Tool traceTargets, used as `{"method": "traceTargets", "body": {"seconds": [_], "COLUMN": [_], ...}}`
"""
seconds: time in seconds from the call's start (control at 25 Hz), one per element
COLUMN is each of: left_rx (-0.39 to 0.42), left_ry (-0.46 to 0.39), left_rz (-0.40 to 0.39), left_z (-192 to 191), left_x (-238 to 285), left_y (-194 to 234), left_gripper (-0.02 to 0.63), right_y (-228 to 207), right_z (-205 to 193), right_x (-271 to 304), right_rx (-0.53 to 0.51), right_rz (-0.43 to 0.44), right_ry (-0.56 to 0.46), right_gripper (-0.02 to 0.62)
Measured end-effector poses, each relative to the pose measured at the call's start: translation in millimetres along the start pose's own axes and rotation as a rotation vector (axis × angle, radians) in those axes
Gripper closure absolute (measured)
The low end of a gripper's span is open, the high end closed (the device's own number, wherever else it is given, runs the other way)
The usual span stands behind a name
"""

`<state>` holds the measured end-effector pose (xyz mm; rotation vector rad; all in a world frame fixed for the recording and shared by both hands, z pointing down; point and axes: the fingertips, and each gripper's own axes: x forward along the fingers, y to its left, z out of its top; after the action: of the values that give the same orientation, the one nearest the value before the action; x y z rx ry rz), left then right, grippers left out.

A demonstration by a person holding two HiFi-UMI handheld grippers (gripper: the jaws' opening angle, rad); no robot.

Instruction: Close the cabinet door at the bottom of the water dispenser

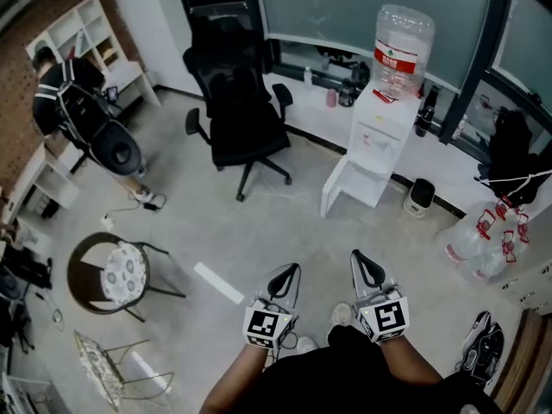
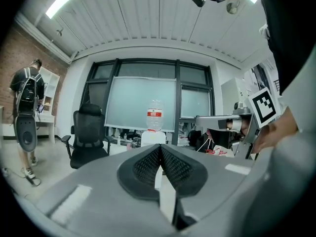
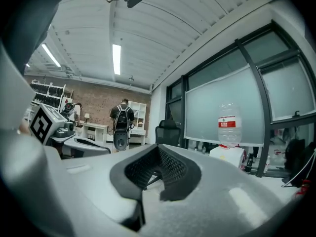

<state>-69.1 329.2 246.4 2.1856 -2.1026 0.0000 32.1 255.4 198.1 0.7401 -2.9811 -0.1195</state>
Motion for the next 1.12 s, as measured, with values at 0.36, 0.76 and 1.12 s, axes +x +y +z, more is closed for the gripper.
{"method": "traceTargets", "body": {"seconds": [0.36, 0.76, 1.12], "left_rx": [-0.003, 0.018, 0.027], "left_ry": [0.025, -0.004, 0.004], "left_rz": [0.025, 0.074, 0.085], "left_z": [-4, 18, 25], "left_x": [43, 128, 192], "left_y": [19, 39, 36], "left_gripper": [0.586, 0.588, 0.588], "right_y": [-30, -108, -171], "right_z": [-8, -13, -27], "right_x": [39, 89, 112], "right_rx": [0.033, 0.029, 0.046], "right_rz": [0.034, 0.024, 0.032], "right_ry": [-0.001, 0.01, 0.026], "right_gripper": [0.592, 0.592, 0.592]}}
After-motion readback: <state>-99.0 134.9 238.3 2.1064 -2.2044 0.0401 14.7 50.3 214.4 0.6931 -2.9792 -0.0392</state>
